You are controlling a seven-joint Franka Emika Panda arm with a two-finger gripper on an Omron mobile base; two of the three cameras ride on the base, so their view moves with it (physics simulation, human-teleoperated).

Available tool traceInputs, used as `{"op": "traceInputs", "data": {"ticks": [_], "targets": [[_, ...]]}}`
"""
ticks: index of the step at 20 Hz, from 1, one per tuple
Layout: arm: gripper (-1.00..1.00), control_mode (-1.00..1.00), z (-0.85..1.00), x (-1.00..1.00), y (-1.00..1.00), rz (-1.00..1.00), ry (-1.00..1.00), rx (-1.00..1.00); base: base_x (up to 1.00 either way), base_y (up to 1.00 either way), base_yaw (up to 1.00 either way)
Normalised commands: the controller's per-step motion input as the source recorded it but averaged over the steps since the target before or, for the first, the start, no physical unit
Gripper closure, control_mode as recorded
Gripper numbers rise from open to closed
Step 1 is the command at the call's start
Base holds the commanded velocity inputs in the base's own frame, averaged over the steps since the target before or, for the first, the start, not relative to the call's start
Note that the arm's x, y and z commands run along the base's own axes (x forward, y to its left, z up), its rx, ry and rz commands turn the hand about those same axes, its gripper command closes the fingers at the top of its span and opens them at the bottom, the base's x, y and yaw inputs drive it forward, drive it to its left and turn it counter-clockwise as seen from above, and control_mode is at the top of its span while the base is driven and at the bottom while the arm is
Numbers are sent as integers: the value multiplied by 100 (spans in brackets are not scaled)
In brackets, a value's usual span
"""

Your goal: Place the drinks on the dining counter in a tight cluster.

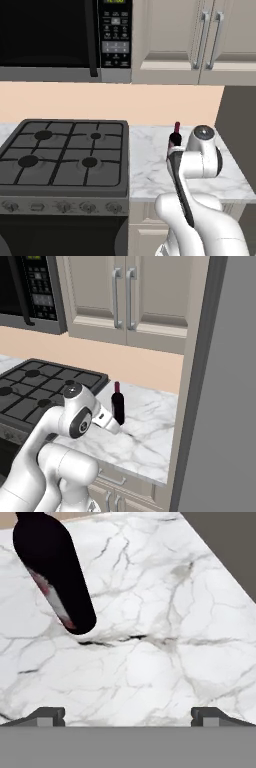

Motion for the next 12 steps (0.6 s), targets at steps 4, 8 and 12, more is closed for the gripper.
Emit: {"op": "traceInputs", "data": {"ticks": [4,8,12], "targets": [[-100,-100,8,37,1,27,2,-10,0,0,0],[-100,-100,0,54,2,24,5,1,0,0,0],[-100,-100,0,58,6,16,0,4,0,0,0]]}}
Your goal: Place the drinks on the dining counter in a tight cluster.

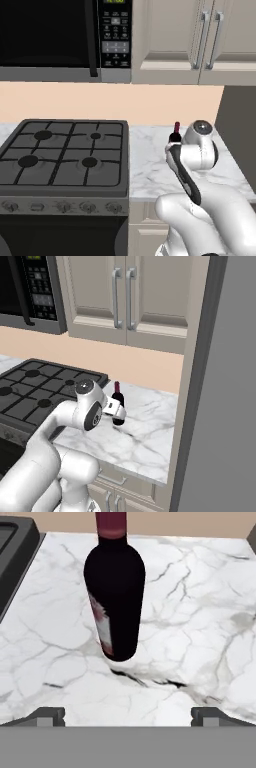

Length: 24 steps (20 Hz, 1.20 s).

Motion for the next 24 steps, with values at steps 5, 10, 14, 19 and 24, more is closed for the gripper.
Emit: {"op": "traceInputs", "data": {"ticks": [5,10,14,19,24], "targets": [[-100,-100,0,45,1,0,0,0,0,0,0],[-100,-100,0,25,0,0,0,0,0,0,0],[-100,-100,0,17,0,0,0,4,0,0,0],[-100,-100,0,2,-2,0,0,2,0,0,0],[-100,-100,-4,9,-3,0,0,0,0,0,0]]}}
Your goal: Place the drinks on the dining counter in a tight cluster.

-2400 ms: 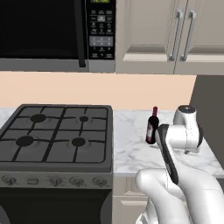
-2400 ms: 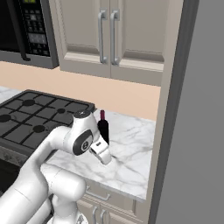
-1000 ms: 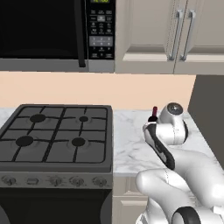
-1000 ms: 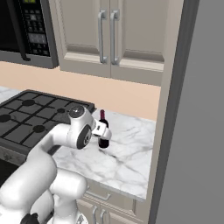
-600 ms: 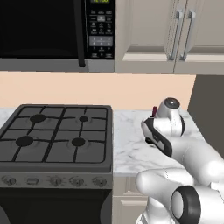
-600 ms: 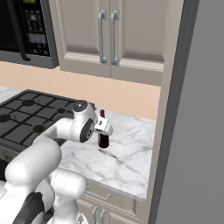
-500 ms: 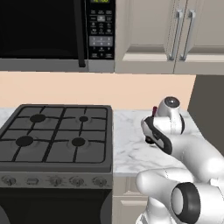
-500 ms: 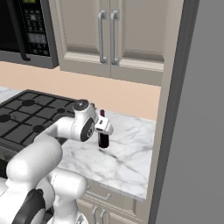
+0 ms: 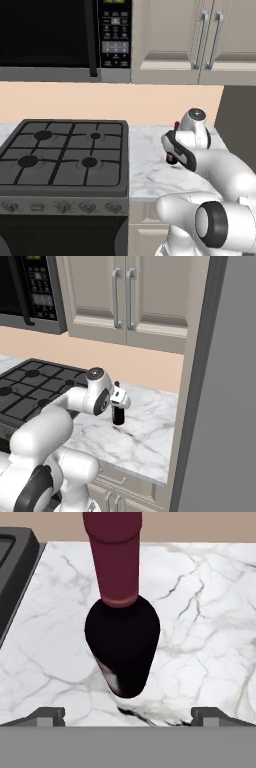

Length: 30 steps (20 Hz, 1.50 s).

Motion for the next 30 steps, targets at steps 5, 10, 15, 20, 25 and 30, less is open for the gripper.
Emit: {"op": "traceInputs", "data": {"ticks": [5,10,15,20,25,30], "targets": [[-100,-100,-10,24,0,0,-2,1,0,0,0],[-100,-100,-4,22,0,0,-2,1,0,0,0],[-100,-100,-4,12,-5,0,0,0,0,0,0],[-100,-100,-9,17,-4,0,-1,0,0,0,0],[-100,-100,-13,10,-1,0,-3,0,0,0,0],[-100,-100,-12,8,-2,0,-1,0,0,0,0]]}}
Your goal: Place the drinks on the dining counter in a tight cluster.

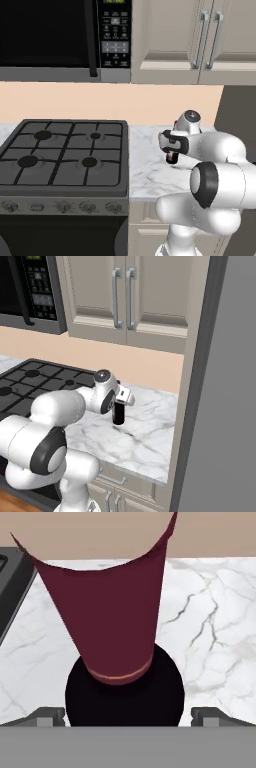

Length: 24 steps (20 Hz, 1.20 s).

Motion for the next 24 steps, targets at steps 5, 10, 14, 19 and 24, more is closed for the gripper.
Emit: {"op": "traceInputs", "data": {"ticks": [5,10,14,19,24], "targets": [[100,-100,-10,3,-1,0,-4,0,0,0,0],[100,-100,-9,-2,-5,0,-4,1,0,0,0],[100,-100,-9,-9,-13,0,-5,3,0,0,0],[100,-100,17,-28,-1,0,-3,1,0,0,0],[100,-100,37,-39,1,0,0,0,0,0,0]]}}
